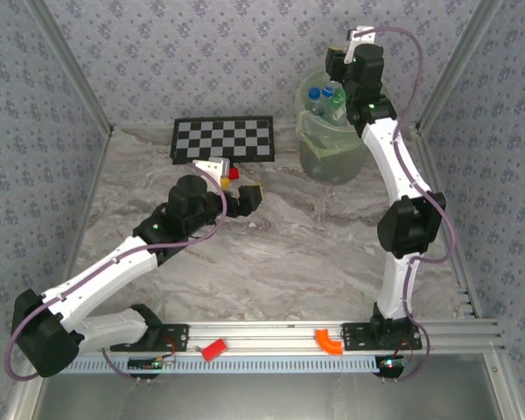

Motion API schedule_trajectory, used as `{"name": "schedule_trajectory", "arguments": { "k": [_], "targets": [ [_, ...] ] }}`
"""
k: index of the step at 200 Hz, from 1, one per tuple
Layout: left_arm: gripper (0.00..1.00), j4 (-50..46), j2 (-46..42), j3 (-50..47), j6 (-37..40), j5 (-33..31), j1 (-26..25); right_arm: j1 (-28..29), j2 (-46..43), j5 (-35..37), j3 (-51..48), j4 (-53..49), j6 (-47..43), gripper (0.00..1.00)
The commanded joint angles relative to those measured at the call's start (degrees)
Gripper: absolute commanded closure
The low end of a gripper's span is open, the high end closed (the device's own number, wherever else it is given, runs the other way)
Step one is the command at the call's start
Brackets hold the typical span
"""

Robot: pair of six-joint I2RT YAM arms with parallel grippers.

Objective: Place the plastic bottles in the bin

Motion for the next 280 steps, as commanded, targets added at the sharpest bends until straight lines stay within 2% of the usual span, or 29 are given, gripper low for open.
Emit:
{"name": "schedule_trajectory", "arguments": {
  "k": [1, 43, 90, 124, 151, 184, 207, 242, 280],
  "targets": [
    [0.00, -1.98, -0.68, 2.81, 1.77, -1.83, -0.29, -1.08, 2.98, 1.52, 3.93, 5.09, -3.82, 0.50],
    [0.00, -3.60, -0.51, 3.65, 2.41, -3.10, -0.25, -1.10, 9.15, 0.82, 7.57, 7.11, -6.34, 0.50],
    [0.00, -3.97, -0.17, 3.59, 2.34, -3.63, -0.23, -0.73, 15.13, -0.04, 13.60, 2.85, -6.91, 0.47],
    [0.00, -3.68, 0.44, 3.30, 2.32, -3.67, -0.21, 0.18, 14.55, -0.25, 11.87, -0.04, -7.37, 0.41],
    [0.00, -3.20, 0.89, 3.30, 2.32, -3.31, -0.17, 0.65, 12.36, 0.40, 9.92, -1.83, -7.34, 0.28],
    [0.00, -2.40, 0.98, 2.74, 1.98, -2.93, -0.13, 0.75, 8.89, 0.53, 8.27, -3.49, -6.86, 0.24],
    [0.00, -1.83, 0.82, 2.22, 1.54, -2.59, -0.12, 0.58, 6.65, -0.06, 7.43, -4.31, -6.74, 0.24],
    [0.00, -1.25, 0.73, 1.75, 1.01, -2.14, -0.13, -0.58, 5.87, -1.24, 8.16, -6.18, -5.41, 0.37],
    [0.00, -1.16, -0.06, 1.32, 0.92, -2.16, -0.13, -1.26, 6.63, -2.17, 9.29, -8.03, -3.75, 0.37]
  ]
}}
